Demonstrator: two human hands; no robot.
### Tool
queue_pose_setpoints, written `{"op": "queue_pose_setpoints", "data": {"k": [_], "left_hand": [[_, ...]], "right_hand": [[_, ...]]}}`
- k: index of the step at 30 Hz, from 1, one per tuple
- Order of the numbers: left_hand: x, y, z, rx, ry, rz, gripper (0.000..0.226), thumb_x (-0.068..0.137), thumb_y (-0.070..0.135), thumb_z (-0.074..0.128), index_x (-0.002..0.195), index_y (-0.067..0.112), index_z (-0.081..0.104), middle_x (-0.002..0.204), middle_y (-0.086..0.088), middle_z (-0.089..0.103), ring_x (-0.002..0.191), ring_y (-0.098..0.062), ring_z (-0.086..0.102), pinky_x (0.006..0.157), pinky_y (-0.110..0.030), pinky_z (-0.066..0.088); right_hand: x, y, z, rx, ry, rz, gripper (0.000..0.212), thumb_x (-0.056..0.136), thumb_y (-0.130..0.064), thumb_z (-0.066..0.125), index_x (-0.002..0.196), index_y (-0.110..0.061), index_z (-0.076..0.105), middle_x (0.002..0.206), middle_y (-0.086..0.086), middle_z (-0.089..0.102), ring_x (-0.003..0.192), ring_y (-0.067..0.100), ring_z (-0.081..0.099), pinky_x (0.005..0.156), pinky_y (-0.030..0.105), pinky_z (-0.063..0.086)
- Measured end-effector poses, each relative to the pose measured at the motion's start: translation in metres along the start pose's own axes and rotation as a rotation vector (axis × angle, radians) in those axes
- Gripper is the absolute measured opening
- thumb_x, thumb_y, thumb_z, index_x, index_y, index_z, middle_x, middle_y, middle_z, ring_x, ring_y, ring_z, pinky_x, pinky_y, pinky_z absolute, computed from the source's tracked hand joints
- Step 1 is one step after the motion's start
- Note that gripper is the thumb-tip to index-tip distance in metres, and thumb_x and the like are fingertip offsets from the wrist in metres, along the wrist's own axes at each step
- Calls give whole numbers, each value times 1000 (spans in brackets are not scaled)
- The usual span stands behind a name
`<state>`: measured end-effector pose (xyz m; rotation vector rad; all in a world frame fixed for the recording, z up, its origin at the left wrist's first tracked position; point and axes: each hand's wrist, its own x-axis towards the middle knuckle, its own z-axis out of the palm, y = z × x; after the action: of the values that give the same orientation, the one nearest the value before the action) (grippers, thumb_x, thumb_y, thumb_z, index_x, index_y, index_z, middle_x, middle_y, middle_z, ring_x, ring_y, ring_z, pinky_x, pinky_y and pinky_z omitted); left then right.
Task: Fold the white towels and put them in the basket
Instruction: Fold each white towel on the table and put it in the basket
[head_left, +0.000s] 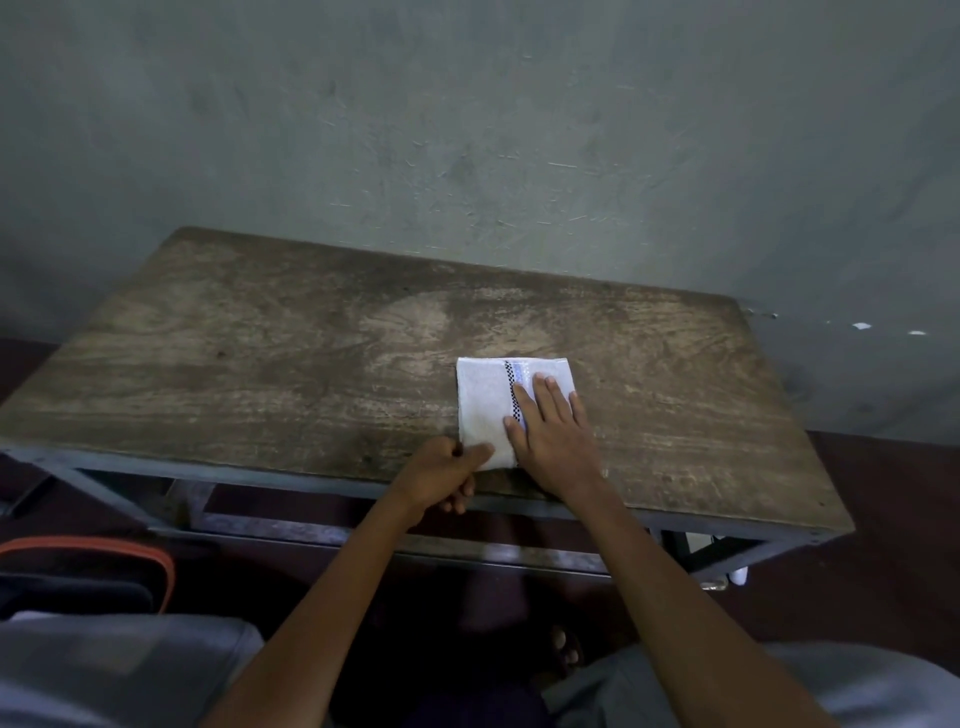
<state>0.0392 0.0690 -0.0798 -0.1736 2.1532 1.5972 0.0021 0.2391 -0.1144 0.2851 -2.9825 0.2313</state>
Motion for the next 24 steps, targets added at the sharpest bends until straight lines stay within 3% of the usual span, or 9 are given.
{"op": "queue_pose_setpoints", "data": {"k": [5,8,11,14,16,17,20,22,24], "left_hand": [[-3,-5,4,-220,93,25,19,88,23,62,73,12,58,50,1,51,33,-7,38,35,-17,30],[-8,-11,2,-114,75,12,22,87,27,65,89,5,61,51,-2,55,32,-8,45,33,-18,33],[-12,-12,-11,-11,102,40,27,84,30,67,87,5,58,49,-2,59,34,-11,52,33,-19,37],[-14,-10,-20,92,299,193,24,86,24,66,74,6,57,53,-5,61,42,-15,56,46,-30,49],[-9,-1,-17,206,497,306,27,88,26,61,68,10,53,57,-2,57,50,-13,52,55,-33,46],[-5,7,-11,261,548,363,29,90,29,57,67,12,52,58,1,54,54,-12,50,57,-32,42],[19,30,20,466,472,593,34,94,39,38,90,19,65,86,1,67,79,-16,60,70,-30,43],[43,35,43,726,366,641,55,88,46,23,116,20,63,118,-2,64,109,-21,57,89,-35,41],[65,32,57,925,289,605,67,85,49,16,130,17,55,138,-7,52,128,-26,46,101,-44,34]], "right_hand": [[1,0,2,-13,31,11,65,90,-49,16,142,-17,38,150,13,35,142,26,27,115,46,15],[-1,1,0,9,4,8,69,88,-53,10,145,-21,33,154,10,28,145,22,20,117,42,10],[1,3,-2,65,-37,-7,70,88,-56,9,147,-23,27,157,7,20,146,19,12,118,40,5],[1,10,-19,573,-56,90,48,98,-38,38,140,-14,41,151,8,35,140,15,28,117,34,16],[-8,24,-36,915,79,248,33,98,-18,46,129,-10,53,134,7,54,122,12,47,105,24,33],[-14,34,-42,949,164,323,27,97,-13,47,122,-10,57,125,7,59,112,12,52,95,20,38],[-35,56,-42,907,212,483,17,94,-13,51,105,-13,63,107,6,65,100,18,58,80,19,38],[-45,63,-33,892,154,503,11,92,-15,55,96,-19,65,103,8,66,99,20,59,87,29,44],[-49,65,-25,833,101,474,9,89,-22,60,91,-29,65,100,4,62,102,21,57,96,38,44]]}}
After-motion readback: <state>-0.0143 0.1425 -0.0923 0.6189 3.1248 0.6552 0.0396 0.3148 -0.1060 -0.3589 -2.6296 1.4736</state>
